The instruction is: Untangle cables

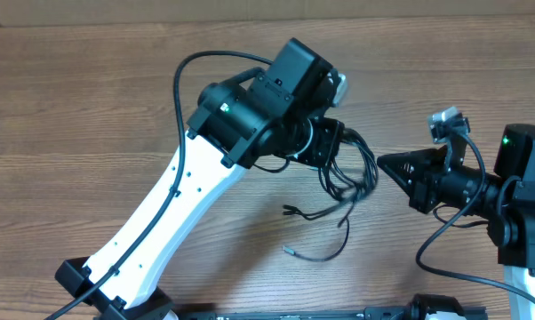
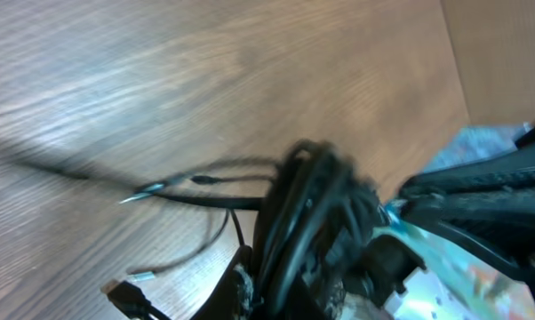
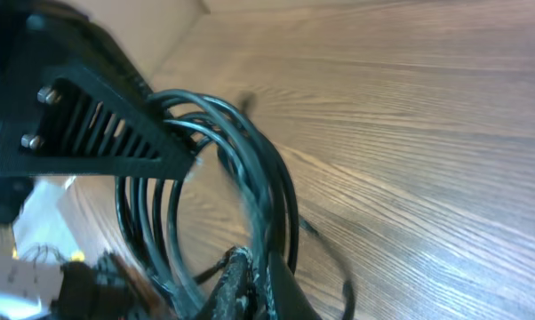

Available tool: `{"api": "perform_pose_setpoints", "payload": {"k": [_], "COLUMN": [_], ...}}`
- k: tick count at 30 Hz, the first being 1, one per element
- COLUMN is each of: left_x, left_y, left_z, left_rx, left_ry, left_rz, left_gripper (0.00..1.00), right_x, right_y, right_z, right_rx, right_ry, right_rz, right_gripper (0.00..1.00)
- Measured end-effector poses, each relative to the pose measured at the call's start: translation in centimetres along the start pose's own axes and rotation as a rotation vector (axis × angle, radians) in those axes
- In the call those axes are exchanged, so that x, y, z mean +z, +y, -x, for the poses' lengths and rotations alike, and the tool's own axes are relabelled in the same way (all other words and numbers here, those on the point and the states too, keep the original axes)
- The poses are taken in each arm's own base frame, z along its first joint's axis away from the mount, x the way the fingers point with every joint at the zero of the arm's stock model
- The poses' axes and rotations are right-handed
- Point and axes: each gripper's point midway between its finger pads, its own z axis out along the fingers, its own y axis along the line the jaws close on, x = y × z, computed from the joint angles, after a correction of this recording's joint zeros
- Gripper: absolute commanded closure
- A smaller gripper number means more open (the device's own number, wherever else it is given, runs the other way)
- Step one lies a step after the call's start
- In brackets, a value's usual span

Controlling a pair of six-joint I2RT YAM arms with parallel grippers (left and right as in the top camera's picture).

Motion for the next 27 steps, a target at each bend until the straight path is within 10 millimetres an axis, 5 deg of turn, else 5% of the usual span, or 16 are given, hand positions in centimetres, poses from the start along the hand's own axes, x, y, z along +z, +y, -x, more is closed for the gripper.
{"api": "perform_pose_setpoints", "payload": {"k": [6, 10, 14, 21, 27], "left_x": [-0.1, -0.1, -0.1, -0.1, -0.2], "left_y": [0.9, 1.0, 1.0, 0.3, -1.5], "left_z": [0.1, 0.0, -0.1, -0.3, -0.6], "left_rx": [-0.039, -0.019, 0.050, 0.150, 0.171], "left_ry": [-0.003, -0.001, 0.004, 0.019, 0.034], "left_rz": [0.034, 0.036, 0.038, -0.003, -0.106], "left_gripper": [0.96, 0.96, 0.96, 0.96, 0.96], "right_x": [-0.3, -0.5, -0.2, 0.0, -0.2], "right_y": [-3.2, -4.0, -2.8, 1.1, 2.3], "right_z": [-0.1, -0.3, -0.3, -0.1, 0.0], "right_rx": [0.225, 0.263, 0.170, -0.058, -0.124], "right_ry": [-0.010, -0.013, 0.002, 0.000, -0.015], "right_rz": [-0.188, -0.238, -0.167, 0.064, 0.134], "right_gripper": [0.96, 0.66, 0.47, 0.50, 0.58]}}
